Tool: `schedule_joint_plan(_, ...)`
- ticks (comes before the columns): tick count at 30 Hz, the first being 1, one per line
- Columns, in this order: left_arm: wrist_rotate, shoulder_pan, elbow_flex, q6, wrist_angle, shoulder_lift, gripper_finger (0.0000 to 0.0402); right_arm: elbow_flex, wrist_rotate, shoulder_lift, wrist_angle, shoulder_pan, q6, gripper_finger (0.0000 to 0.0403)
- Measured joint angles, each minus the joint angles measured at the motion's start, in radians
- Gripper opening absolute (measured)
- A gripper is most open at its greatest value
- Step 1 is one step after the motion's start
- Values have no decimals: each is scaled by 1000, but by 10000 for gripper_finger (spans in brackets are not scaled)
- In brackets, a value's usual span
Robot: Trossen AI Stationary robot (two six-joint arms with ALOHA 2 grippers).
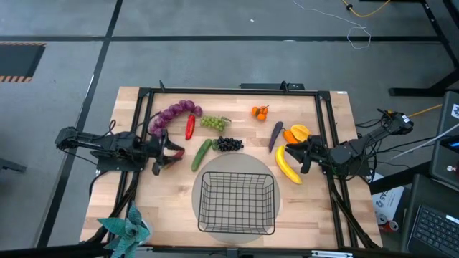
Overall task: Build produce basket
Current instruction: Put the top red chili pepper into the wire basket
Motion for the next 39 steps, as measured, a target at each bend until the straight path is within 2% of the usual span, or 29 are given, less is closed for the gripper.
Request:
schedule_joint_plan(8, -35, 0, 0, -132, 108, 0, 188, 0, 103, 0, 0, -1, -19, 119)
schedule_joint_plan(12, -43, 0, 0, -140, 109, 1, 188, 0, 54, 0, 0, -1, -22, 119)
schedule_joint_plan(16, -45, 0, 0, -135, 108, 1, 188, 0, 54, -2, 32, -2, -70, 119)
schedule_joint_plan(21, -137, 0, 0, -151, 117, 1, 188, 0, 57, -1, 139, -2, -78, 119)
schedule_joint_plan(24, -195, 0, 3, -196, 172, 1, 188, 3, 23, -1, 249, -2, -175, 119)
schedule_joint_plan(27, -242, 0, 48, -224, 159, 9, 188, 51, -14, -1, 315, -2, -303, 119)
schedule_joint_plan(33, -323, 0, 182, -289, -27, 138, 188, 168, -13, 0, 315, -2, -500, 119)
schedule_joint_plan(39, -382, 0, 319, -395, -232, 380, 182, 188, -13, 8, 313, -2, -542, 119)
